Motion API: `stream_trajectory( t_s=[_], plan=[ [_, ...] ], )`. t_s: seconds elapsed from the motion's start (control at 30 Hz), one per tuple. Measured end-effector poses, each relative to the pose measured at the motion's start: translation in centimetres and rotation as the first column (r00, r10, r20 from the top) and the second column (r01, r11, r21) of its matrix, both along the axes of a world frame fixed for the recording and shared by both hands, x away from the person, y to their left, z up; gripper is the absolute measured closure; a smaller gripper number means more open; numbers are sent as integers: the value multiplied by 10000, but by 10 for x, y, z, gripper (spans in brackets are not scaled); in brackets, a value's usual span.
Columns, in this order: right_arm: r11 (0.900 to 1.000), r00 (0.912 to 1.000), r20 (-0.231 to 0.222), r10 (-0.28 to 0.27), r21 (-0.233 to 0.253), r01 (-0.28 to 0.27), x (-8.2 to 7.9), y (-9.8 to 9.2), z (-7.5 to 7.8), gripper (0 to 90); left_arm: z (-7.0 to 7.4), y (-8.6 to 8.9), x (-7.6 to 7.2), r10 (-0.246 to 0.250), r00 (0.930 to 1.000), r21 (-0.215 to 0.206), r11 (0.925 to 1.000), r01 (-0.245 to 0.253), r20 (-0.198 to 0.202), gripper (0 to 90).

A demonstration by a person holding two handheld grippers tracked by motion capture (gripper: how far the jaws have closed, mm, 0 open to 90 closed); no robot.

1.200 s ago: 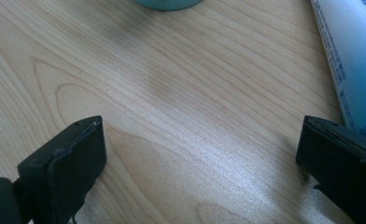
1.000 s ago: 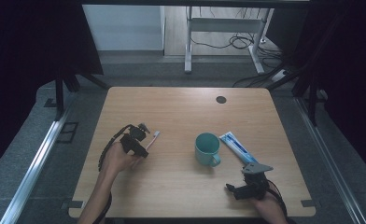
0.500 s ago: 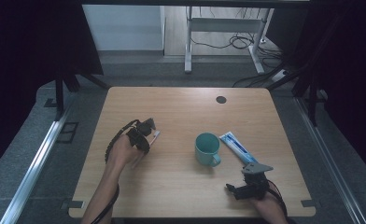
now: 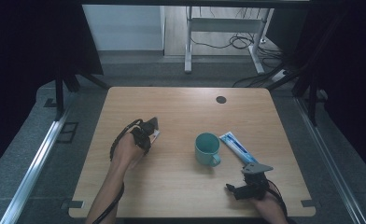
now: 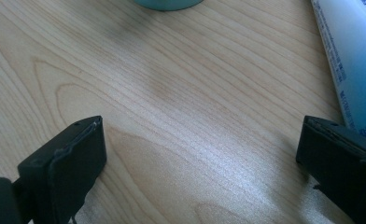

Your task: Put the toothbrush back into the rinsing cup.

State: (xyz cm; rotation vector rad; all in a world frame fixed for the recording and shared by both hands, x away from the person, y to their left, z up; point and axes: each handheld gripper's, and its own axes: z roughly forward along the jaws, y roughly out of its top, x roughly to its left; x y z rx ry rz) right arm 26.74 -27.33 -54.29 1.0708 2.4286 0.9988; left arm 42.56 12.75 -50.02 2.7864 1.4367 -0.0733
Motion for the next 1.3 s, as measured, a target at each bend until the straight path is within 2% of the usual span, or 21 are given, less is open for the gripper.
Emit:
stream_trajectory(
  t_s=[0.33, 0.57, 0.77, 1.07, 1.17, 1.3],
  plan=[
    [10000, 10000, 2, 3, -9, -3, 0, 0, 0, 11, 2, 2, 0, 107, 9999, -163, 9998, -108, -61, 839],
    [10000, 10000, 26, 15, -21, -15, 0, 0, 0, 12, 10, 6, -2, 114, 9997, -834, 9965, -94, 235, 839],
    [10000, 10000, 14, 10, -16, -10, 0, 0, 0, 11, 17, 10, -4, 152, 9984, -1507, 9886, -69, 542, 839],
    [10000, 10000, 8, 13, -6, -13, 0, 0, 0, 12, 28, 13, -9, 168, 9927, -2568, 9663, 145, 1192, 840],
    [10000, 10000, 11, 6, -16, -6, 0, 0, 0, 11, 33, 13, -12, 53, 9889, -2899, 9563, 384, 1482, 840],
    [10000, 10000, 13, 10, -14, -10, 0, 0, 0, 11, 39, 11, -16, -91, 9823, -3355, 9392, 727, 1874, 840]
  ],
)
